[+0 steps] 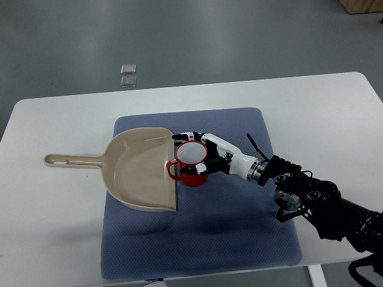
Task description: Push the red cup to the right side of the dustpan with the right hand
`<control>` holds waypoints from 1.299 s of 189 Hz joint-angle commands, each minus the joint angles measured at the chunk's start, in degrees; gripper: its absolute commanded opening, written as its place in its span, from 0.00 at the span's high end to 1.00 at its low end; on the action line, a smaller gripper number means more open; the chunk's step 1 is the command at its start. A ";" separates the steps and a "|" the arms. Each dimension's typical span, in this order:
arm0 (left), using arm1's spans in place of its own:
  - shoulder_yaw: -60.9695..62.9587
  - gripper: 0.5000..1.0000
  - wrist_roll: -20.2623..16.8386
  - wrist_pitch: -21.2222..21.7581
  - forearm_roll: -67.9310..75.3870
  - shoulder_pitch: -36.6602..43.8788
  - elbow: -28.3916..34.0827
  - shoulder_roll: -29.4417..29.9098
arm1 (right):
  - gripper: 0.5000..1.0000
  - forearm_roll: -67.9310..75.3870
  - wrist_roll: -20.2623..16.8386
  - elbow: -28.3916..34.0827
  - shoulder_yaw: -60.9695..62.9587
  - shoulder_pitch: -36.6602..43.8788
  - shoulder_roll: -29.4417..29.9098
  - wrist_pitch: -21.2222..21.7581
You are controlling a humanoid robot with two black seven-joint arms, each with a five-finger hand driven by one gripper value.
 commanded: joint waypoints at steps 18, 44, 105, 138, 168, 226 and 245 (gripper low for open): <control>0.00 0.00 0.00 0.07 0.00 0.00 0.00 0.00 | 0.13 0.01 0.00 0.00 3.19 0.16 -0.13 0.19; 0.00 0.00 0.00 -0.02 0.00 0.00 0.00 0.00 | 0.13 0.01 0.00 0.35 4.16 0.78 -1.27 0.37; 0.00 0.00 0.09 -0.02 0.00 0.00 -0.17 0.00 | 0.13 5.55 0.00 2.90 4.16 1.48 -5.93 1.60; 0.00 0.00 0.00 0.07 0.00 0.00 -0.17 0.00 | 0.13 9.94 0.00 1.41 5.56 2.80 -6.89 0.89; 0.09 0.00 0.09 0.07 0.00 0.00 -0.17 0.00 | 0.13 19.70 0.00 -2.02 6.27 2.97 -6.89 0.63; 0.09 0.00 0.00 0.07 0.00 0.00 -0.17 0.00 | 0.13 34.90 0.00 -4.57 8.55 2.71 -5.31 0.28; 0.09 0.00 0.00 -0.02 0.00 0.00 -0.17 0.00 | 0.13 35.61 0.00 -4.57 8.64 2.89 -5.14 0.37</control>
